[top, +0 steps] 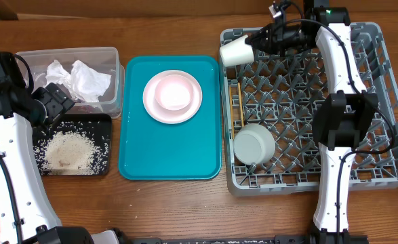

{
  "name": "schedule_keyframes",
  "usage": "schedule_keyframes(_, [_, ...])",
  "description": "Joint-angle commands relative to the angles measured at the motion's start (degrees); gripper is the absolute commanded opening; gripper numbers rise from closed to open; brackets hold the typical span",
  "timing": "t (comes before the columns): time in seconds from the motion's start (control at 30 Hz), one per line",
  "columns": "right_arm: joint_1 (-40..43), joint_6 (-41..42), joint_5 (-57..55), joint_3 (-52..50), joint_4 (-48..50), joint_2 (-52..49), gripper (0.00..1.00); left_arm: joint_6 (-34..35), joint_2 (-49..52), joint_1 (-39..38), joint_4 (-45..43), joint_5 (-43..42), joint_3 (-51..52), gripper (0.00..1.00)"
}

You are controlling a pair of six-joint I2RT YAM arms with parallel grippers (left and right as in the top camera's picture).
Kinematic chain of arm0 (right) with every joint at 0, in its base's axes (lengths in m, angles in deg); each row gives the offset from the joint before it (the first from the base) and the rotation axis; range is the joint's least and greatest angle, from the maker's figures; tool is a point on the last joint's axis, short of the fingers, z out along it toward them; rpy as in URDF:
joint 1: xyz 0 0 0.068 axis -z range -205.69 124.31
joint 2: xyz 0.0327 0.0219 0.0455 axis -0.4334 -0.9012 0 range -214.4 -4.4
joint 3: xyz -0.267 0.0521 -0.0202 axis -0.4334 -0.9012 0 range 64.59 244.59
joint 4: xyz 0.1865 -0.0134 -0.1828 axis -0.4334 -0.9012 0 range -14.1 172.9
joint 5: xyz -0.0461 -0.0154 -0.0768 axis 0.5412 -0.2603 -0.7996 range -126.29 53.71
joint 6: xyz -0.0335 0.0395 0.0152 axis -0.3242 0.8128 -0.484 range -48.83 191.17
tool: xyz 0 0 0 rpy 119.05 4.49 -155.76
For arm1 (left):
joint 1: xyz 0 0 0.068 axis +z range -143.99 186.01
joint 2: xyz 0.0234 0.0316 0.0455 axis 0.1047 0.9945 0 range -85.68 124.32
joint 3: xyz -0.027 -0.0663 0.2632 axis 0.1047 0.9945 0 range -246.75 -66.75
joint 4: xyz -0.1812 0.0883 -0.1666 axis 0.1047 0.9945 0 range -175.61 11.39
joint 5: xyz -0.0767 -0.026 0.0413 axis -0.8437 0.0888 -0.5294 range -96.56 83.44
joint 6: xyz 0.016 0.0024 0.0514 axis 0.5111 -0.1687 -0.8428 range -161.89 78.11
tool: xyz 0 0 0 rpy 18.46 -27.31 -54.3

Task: Sort waste into correct bins and load items into the dishwasher
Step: 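Lift the white bowl and carry it to the rack's top edge, then lower the white bowl into the rack and release it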

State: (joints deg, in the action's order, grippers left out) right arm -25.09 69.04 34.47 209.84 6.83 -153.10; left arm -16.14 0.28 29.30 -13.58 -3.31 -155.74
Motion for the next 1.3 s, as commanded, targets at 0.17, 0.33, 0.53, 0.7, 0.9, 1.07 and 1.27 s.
schedule_keyframes(0.17, [-0.15,-1.14,-7.28,0.2,-1.14,-0.31,0.05,-0.46,0.2,-0.07,-0.07,0.15,-0.85,1.0])
schedule_keyframes(0.33, [-0.15,-1.16,-13.57,0.2,-3.02,-0.31,0.06,-0.46,0.2,-0.07,-0.07,0.15,-0.85,1.0])
schedule_keyframes(0.53, [0.2,-1.14,-17.88,0.2,-4.07,-0.28,0.11,-0.46,0.2,-0.07,-0.07,0.15,-0.85,1.0])
schedule_keyframes(0.7, [0.28,-1.16,-25.11,0.2,-5.84,-0.28,0.12,-0.46,0.2,-0.07,-0.07,0.15,-0.85,1.0])
schedule_keyframes(0.9, [0.28,-1.16,-31.3,0.2,-7.28,-0.31,0.11,-0.46,0.2,-0.07,-0.07,0.15,-0.85,1.0])
schedule_keyframes(1.07, [0.28,-1.16,-34.64,0.2,-8.63,-0.28,0.12,-0.44,0.2,-0.07,-0.07,0.15,-0.85,1.0])
schedule_keyframes(1.27, [0.28,-1.4,-39.74,0.22,-12.66,-0.26,0.12,-0.46,0.2,-0.07,-0.04,0.15,-0.85,1.0])
